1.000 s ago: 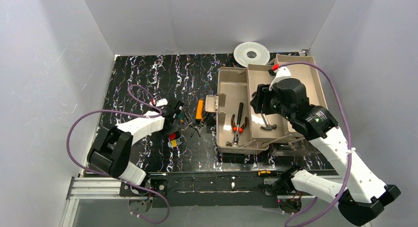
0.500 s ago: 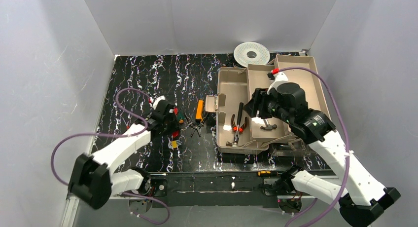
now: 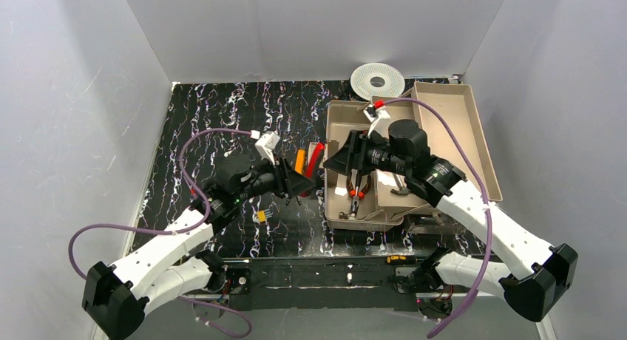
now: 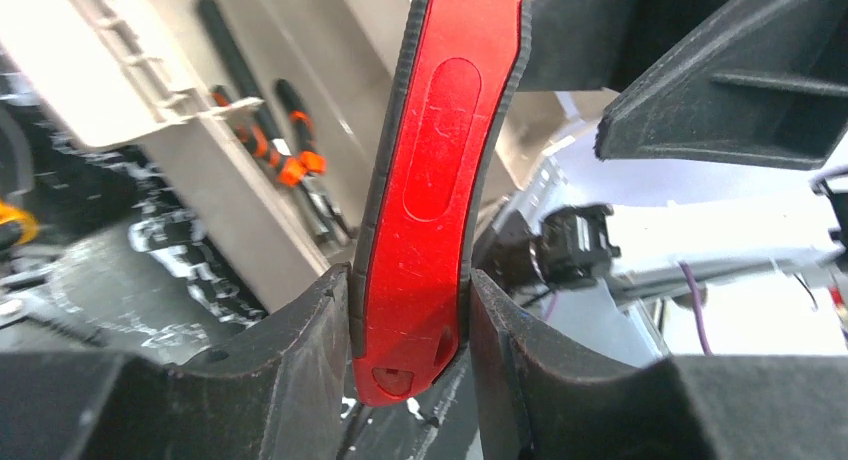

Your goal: Pack the tool kit

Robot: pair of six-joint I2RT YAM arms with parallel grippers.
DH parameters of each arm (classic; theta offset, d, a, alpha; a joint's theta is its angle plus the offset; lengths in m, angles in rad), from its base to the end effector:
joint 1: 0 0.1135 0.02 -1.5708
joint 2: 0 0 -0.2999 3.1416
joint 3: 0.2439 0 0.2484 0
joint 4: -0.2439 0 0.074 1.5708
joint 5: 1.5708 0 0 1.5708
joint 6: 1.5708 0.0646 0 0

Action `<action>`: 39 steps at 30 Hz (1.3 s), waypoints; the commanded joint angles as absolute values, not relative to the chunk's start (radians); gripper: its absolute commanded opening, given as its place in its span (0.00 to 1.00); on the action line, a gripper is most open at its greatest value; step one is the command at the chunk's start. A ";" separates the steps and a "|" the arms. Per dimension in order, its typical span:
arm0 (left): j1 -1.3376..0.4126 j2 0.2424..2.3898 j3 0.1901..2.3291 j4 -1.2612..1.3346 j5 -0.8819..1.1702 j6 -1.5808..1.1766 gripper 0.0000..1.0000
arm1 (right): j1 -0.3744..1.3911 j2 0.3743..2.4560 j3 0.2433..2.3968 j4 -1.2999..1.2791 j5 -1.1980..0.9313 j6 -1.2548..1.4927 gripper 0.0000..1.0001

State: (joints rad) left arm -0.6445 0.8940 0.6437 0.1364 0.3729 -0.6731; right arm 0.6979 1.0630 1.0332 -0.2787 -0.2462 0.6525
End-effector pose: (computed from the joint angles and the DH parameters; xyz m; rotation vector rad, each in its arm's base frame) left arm 0.1568 -0.1473 0.3305 0.2814 1.8316 -1.2706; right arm 0.1792 0.1709 0.3868 -0.2298 2.0268 1.1243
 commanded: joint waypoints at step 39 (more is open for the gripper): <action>-0.729 1.085 0.605 1.020 0.726 -1.227 0.43 | 0.742 0.834 0.788 0.316 -0.417 0.656 0.02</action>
